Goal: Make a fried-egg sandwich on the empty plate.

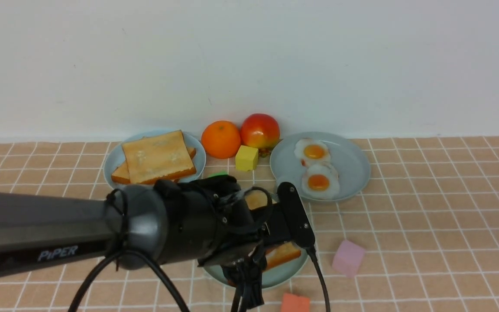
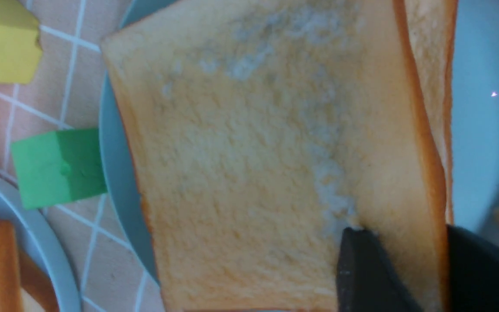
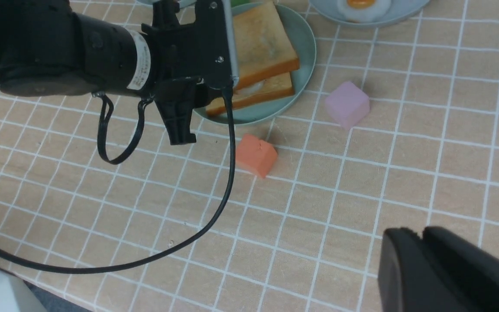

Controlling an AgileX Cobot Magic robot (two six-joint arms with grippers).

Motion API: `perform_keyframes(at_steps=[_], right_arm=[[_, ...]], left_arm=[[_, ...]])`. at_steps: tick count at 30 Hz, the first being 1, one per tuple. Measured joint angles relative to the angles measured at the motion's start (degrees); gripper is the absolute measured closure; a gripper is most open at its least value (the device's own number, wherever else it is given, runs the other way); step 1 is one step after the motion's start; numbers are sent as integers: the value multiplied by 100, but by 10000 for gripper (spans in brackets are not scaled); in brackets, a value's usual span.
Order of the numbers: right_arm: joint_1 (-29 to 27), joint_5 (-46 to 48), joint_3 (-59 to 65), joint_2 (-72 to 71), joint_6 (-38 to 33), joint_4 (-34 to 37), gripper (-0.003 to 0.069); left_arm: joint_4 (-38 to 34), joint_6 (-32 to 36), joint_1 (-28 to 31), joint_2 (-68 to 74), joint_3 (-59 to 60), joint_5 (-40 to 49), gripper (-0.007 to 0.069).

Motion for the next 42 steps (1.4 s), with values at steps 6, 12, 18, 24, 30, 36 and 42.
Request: perform_keyframes(at_steps=[6,12,18,24,30,36,42], right_arm=[[0,0,0,0,0,0,582],[0,0,0,0,0,0,578],[0,-5,0,0,0,0,574],[0,-22,0,-54,0,-1,574],[0,-22,0,-460,0,-105,574],[0,82,11,-1361,2,-590,623],[0,100,389,-2373,53,-856,664]], left_arm=[[-142,0,0,-179,0,65,242],[-622,0,0,-360,0,332,204],[-1093,0,-5,-808,5,825,208],[-1879,-460,-5,-2213,5,925,384],[-2646,-858,-5,-4393,787,426,638],[-3296,-902,-5,-6929,3046,-1365,638],[-3385,-909,-5,-8824,4883,-2762,638]])
